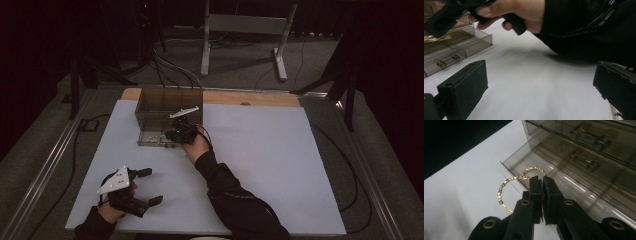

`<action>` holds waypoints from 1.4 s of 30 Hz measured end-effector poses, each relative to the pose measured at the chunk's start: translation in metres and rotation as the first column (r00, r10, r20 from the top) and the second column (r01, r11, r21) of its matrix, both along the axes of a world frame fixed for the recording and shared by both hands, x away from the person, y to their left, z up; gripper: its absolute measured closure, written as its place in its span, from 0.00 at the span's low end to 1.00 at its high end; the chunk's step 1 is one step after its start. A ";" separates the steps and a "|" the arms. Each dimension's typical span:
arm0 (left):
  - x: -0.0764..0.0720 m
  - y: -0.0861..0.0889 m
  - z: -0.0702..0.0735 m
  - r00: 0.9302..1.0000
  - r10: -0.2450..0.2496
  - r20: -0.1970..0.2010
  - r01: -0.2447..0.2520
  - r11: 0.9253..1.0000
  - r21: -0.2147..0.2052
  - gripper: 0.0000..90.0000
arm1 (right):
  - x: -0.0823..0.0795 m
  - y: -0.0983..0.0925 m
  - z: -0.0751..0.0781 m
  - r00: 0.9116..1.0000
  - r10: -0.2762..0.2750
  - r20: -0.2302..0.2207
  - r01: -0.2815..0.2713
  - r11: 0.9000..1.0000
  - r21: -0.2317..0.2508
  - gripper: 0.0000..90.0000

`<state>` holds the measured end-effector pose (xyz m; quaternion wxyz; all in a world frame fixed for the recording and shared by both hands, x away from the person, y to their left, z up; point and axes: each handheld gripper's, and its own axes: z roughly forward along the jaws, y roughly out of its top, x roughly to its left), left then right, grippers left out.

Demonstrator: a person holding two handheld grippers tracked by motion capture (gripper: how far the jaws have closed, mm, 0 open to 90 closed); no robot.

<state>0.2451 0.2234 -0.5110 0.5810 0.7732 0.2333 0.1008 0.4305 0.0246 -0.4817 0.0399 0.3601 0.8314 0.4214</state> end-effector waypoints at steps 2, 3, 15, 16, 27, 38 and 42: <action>0.000 0.000 0.000 1.000 0.000 -0.001 0.000 1.000 0.003 0.01 | 0.001 0.006 -0.001 1.000 -0.002 -0.008 0.002 1.000 0.003 0.97; 0.000 0.000 -0.001 1.000 0.000 -0.002 0.000 1.000 0.006 0.01 | 0.001 0.010 -0.002 1.000 -0.003 -0.010 0.003 1.000 0.005 0.97; 0.000 0.001 0.000 1.000 -0.004 -0.001 0.004 1.000 -0.001 0.01 | 0.012 0.038 -0.006 0.994 -0.102 -0.042 0.106 0.991 0.085 0.68; 0.000 0.001 0.000 1.000 -0.006 0.000 0.006 1.000 -0.002 0.01 | 0.012 0.038 -0.006 0.994 -0.102 -0.042 0.106 0.991 0.085 0.68; 0.000 0.000 0.000 1.000 -0.005 0.002 0.005 1.000 0.000 0.01 | -0.001 0.033 -0.003 1.000 0.009 0.005 -0.010 0.997 0.078 0.29; 0.000 0.000 0.000 1.000 -0.003 0.003 0.003 1.000 -0.001 0.01 | -0.017 0.012 -0.004 0.997 0.083 0.004 -0.083 0.990 0.110 0.19; 0.000 -0.001 0.000 1.000 -0.001 0.002 0.001 1.000 -0.001 0.01 | -0.023 0.002 -0.003 0.996 0.085 0.026 -0.087 0.993 0.086 0.16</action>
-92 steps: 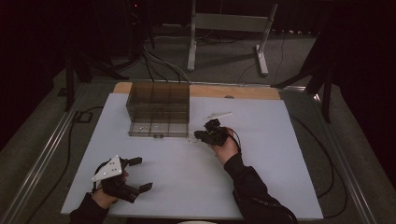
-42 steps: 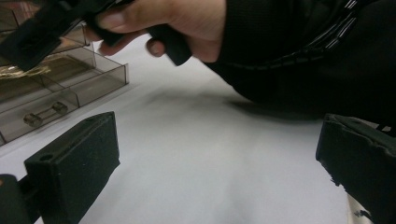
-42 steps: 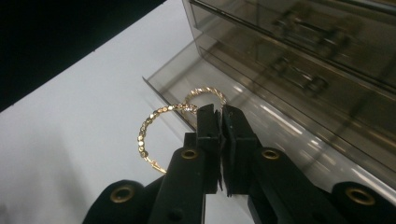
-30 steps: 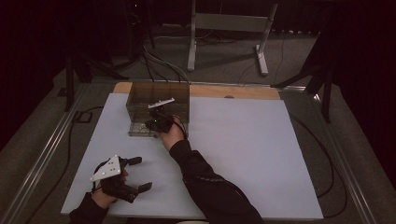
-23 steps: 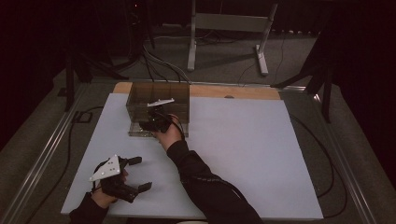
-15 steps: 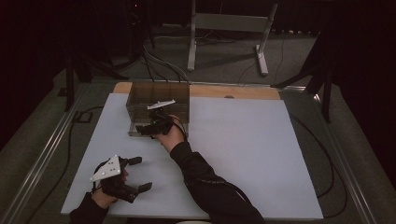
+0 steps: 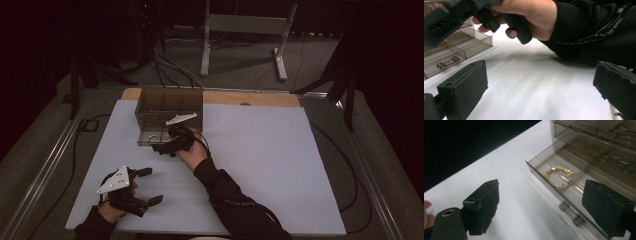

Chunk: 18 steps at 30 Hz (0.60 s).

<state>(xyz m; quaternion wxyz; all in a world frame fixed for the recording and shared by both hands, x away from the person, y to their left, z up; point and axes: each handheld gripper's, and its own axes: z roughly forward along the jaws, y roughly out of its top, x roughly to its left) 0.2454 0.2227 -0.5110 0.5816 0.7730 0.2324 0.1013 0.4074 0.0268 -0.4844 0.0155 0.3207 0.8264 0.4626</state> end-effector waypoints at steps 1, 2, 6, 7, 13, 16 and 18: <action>0.000 0.000 0.000 1.000 0.000 0.000 0.000 1.000 0.002 0.01 | -0.001 -0.003 0.000 1.000 -0.003 0.002 0.003 1.000 -0.003 0.16; 0.000 -0.001 0.000 1.000 -0.003 0.001 0.003 1.000 0.004 0.01 | -0.002 -0.006 0.000 1.000 -0.004 0.001 0.004 1.000 -0.002 0.16; 0.001 -0.001 0.000 1.000 -0.002 0.001 0.002 1.000 0.010 0.01 | -0.005 -0.019 0.002 1.000 -0.015 0.014 0.015 1.000 -0.002 0.15; 0.001 -0.002 -0.001 1.000 -0.002 -0.003 0.002 1.000 0.015 0.01 | -0.006 -0.023 0.002 1.000 -0.018 0.014 0.018 1.000 0.003 0.15; 0.000 -0.002 -0.001 1.000 -0.001 -0.002 0.001 1.000 0.014 0.01 | -0.011 -0.045 0.007 1.000 -0.021 0.020 0.021 0.999 0.027 0.10; 0.001 -0.001 -0.001 1.000 0.003 -0.002 -0.003 1.000 0.011 0.01 | -0.015 -0.055 0.009 0.999 -0.025 0.037 0.025 1.000 0.013 0.09; 0.001 -0.002 -0.001 1.000 0.002 -0.003 -0.002 1.000 0.014 0.01 | -0.017 -0.063 0.009 0.999 -0.027 0.032 0.027 1.000 0.016 0.08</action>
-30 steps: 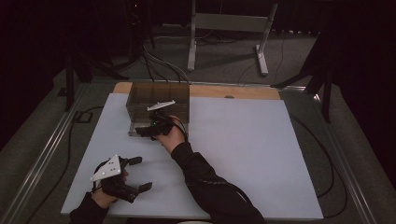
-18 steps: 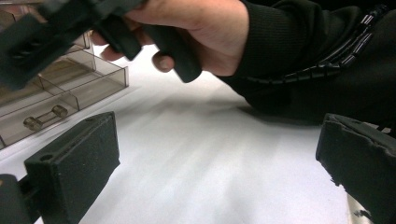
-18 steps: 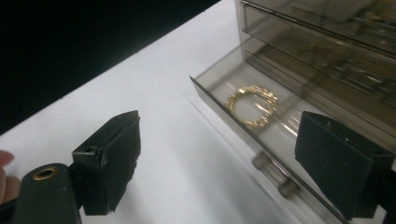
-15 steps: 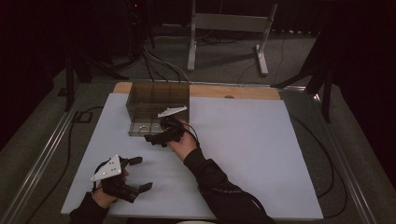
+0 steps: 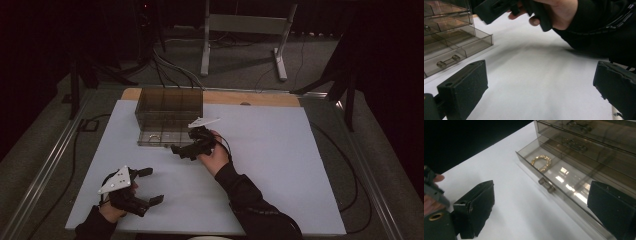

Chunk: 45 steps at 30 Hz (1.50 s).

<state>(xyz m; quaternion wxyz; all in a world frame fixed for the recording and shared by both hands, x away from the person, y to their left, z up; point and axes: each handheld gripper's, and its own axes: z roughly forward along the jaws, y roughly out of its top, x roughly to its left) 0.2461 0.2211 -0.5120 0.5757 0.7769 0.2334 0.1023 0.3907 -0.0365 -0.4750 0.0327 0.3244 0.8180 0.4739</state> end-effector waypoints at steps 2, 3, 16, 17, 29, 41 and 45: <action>0.000 -0.001 0.000 1.000 0.000 0.001 0.000 1.000 0.004 0.01 | -0.002 -0.006 0.000 1.000 -0.001 0.008 0.001 1.000 -0.009 0.08; 0.000 -0.001 0.000 1.000 0.001 0.000 -0.001 1.000 0.001 0.01 | -0.003 -0.010 0.001 1.000 -0.007 0.006 0.007 1.000 -0.003 0.08; -0.001 0.000 0.000 1.000 0.003 0.000 -0.003 1.000 0.000 0.01 | -0.022 -0.060 -0.005 0.999 -0.027 0.022 0.027 1.000 -0.007 0.04; -0.001 0.000 0.000 1.000 0.002 0.000 -0.002 1.000 0.002 0.01 | -0.024 -0.064 -0.006 0.999 -0.031 0.024 0.031 0.999 -0.014 0.04; -0.001 0.000 0.000 1.000 0.002 0.003 -0.002 1.000 0.004 0.01 | -0.046 -0.105 -0.019 0.996 -0.066 0.055 0.069 0.996 -0.050 0.04; -0.001 0.000 0.000 1.000 0.001 0.004 -0.001 1.000 0.005 0.01 | -0.073 -0.153 -0.029 0.984 -0.144 0.101 0.150 0.987 -0.055 0.04; -0.001 0.000 0.000 1.000 0.002 0.002 -0.002 1.000 0.004 0.01 | -0.083 -0.171 -0.032 0.980 -0.173 0.096 0.179 0.983 -0.050 0.04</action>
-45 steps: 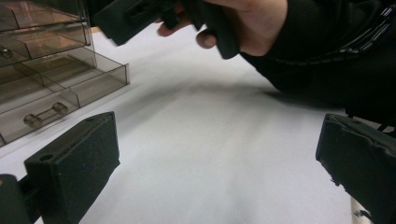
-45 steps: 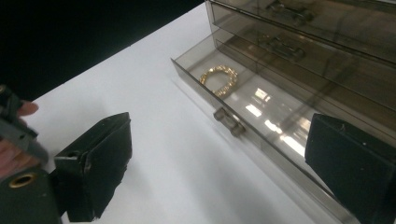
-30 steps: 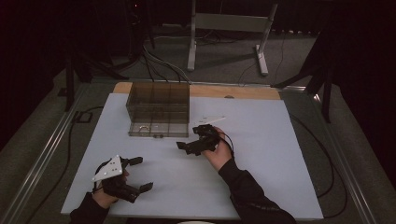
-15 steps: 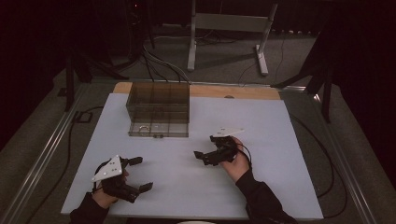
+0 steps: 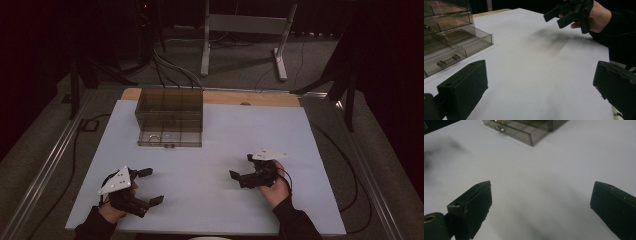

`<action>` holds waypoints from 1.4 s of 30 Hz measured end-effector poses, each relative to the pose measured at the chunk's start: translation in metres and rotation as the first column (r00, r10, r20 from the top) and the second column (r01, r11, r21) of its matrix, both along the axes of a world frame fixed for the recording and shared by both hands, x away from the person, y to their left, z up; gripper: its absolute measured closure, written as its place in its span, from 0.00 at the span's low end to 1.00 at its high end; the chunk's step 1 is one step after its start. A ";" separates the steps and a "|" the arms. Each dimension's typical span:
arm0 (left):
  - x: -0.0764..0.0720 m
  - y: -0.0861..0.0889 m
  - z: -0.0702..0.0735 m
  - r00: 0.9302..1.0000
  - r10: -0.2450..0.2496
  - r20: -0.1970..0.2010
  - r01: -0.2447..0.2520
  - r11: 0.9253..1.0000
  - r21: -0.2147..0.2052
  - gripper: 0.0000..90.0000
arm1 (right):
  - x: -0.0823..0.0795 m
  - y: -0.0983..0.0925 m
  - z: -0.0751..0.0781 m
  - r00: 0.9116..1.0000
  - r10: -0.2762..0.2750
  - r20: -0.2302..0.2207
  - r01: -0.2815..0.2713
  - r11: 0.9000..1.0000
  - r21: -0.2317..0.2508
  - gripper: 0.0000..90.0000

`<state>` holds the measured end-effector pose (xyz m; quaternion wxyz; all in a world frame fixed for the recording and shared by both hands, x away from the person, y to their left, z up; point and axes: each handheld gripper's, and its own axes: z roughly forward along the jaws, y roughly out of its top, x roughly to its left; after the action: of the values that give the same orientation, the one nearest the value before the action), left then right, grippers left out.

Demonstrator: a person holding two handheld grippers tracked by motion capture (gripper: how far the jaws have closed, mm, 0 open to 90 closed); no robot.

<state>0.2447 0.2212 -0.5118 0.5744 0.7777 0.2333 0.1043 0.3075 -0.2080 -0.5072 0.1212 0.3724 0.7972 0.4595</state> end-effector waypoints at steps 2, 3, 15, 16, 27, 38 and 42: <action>0.000 0.000 0.000 1.000 0.000 0.002 0.000 1.000 -0.002 0.01 | -0.008 -0.013 -0.003 1.000 -0.006 -0.002 0.006 1.000 -0.005 0.04; 0.000 0.000 0.000 1.000 0.001 0.000 -0.001 1.000 -0.002 0.01 | -0.010 -0.017 -0.004 1.000 -0.005 -0.001 0.005 1.000 -0.010 0.04; 0.000 0.000 0.000 1.000 0.002 0.001 -0.002 1.000 -0.002 0.01 | -0.037 -0.053 -0.012 0.999 -0.041 0.000 0.041 0.999 -0.025 0.04; 0.000 0.000 0.000 1.000 0.001 0.000 -0.001 1.000 0.001 0.01 | -0.039 -0.056 -0.012 0.999 -0.045 -0.002 0.045 0.999 -0.026 0.04; 0.000 -0.001 0.000 1.000 -0.002 0.003 0.002 1.000 0.011 0.01 | -0.056 -0.082 -0.016 0.994 -0.109 -0.015 0.109 0.994 -0.024 0.04; 0.001 0.000 -0.001 1.000 0.006 0.001 -0.006 1.000 0.010 0.01 | -0.056 -0.085 -0.017 0.994 -0.109 0.006 0.109 0.993 -0.038 0.04; 0.000 0.000 0.000 1.000 0.003 0.003 -0.003 1.000 0.007 0.01 | -0.056 -0.084 -0.018 0.994 -0.108 0.004 0.108 0.993 -0.038 0.04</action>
<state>0.2448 0.2214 -0.5120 0.5717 0.7793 0.2332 0.1069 0.2514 -0.2920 -0.5249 0.1539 0.4122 0.7844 0.4372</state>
